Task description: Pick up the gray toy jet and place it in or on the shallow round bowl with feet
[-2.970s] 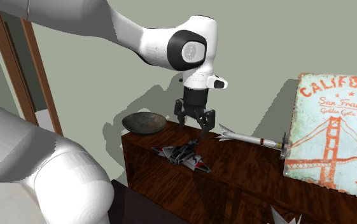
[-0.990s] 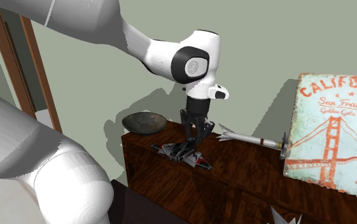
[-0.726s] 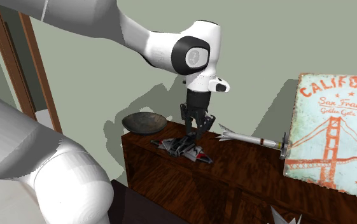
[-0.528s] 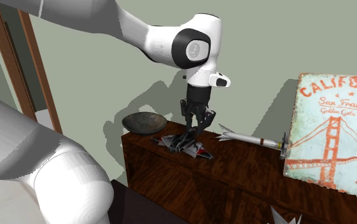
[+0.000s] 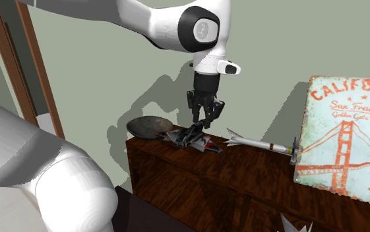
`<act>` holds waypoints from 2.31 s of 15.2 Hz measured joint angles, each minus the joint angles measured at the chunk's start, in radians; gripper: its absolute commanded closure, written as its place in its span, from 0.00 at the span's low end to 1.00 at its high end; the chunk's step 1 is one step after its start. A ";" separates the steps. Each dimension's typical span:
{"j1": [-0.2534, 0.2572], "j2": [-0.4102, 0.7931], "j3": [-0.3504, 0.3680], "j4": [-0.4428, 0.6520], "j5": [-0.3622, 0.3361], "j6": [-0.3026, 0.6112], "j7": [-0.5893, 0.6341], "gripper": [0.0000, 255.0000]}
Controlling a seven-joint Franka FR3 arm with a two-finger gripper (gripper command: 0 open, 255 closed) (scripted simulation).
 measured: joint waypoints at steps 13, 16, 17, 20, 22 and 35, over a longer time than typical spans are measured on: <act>0.066 -0.032 0.146 0.022 0.079 -0.040 0.171 1.00; 0.095 -0.024 0.208 0.010 0.114 -0.012 0.242 1.00; 0.104 -0.027 0.228 0.001 0.125 -0.004 0.265 1.00; 0.134 -0.013 0.292 0.010 0.159 0.012 0.339 1.00; 0.152 0.010 0.336 0.020 0.179 0.033 0.388 1.00; 0.170 0.035 0.379 -0.079 0.206 0.162 0.412 1.00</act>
